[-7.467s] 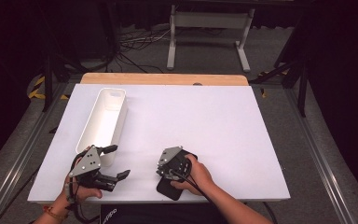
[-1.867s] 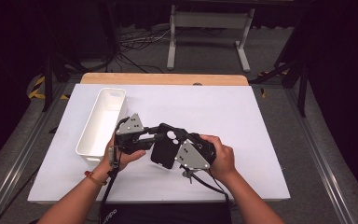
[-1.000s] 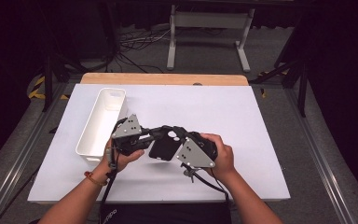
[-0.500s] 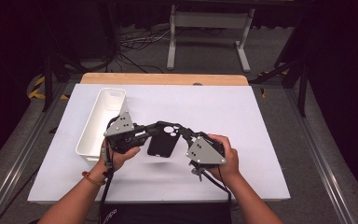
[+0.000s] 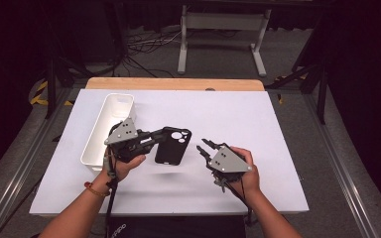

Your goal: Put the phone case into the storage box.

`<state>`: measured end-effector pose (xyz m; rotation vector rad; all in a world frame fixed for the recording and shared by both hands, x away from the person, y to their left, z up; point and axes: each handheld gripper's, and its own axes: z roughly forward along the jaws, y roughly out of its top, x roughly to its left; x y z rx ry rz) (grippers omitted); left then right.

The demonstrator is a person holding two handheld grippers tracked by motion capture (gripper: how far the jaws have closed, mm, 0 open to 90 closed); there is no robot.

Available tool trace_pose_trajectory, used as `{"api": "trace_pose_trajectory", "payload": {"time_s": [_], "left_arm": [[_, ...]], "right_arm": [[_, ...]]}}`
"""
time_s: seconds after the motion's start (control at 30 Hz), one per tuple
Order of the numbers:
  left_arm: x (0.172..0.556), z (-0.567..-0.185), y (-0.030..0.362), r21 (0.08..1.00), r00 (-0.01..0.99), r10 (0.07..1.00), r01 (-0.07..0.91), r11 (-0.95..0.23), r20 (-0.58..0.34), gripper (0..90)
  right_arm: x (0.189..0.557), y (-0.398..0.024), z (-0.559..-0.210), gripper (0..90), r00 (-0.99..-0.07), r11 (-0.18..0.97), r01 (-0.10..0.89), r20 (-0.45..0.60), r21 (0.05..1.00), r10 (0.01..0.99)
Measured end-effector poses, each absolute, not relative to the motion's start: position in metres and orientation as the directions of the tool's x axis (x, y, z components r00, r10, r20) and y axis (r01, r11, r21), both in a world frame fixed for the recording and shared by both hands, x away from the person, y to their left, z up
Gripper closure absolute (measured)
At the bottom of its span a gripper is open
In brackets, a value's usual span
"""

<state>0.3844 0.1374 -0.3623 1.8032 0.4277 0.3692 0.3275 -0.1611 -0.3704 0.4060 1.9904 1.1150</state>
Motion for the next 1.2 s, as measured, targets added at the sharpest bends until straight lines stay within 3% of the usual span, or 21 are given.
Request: {"api": "trace_pose_trajectory", "payload": {"time_s": [0.33, 0.57, 0.7, 0.93, 1.2], "left_arm": [[0.385, -0.359, 0.140, 0.967, 0.882, 0.471, 0.096, -0.235, 0.027, 82.6], [0.386, -0.355, 0.145, 0.970, 0.882, 0.470, 0.090, -0.225, 0.027, 82.6], [0.386, -0.353, 0.148, 0.974, 0.877, 0.479, 0.081, -0.214, 0.032, 82.6], [0.387, -0.347, 0.157, 0.977, 0.870, 0.493, 0.072, -0.200, 0.036, 82.6], [0.388, -0.337, 0.169, 0.985, 0.857, 0.513, 0.052, -0.167, 0.042, 82.6]], "right_arm": [[0.329, -0.181, -0.384, 53.2, -0.640, 0.536, 0.000, -0.412, 0.844, 0.648], [0.328, -0.196, -0.401, 30.3, -0.640, 0.497, 0.046, -0.356, 0.867, 0.681], [0.326, -0.199, -0.410, 21.8, -0.632, 0.483, 0.064, -0.339, 0.873, 0.697], [0.323, -0.201, -0.417, 12.9, -0.632, 0.458, 0.065, -0.318, 0.887, 0.706], [0.321, -0.205, -0.426, 13.0, -0.635, 0.477, 0.071, -0.328, 0.876, 0.699]]}}
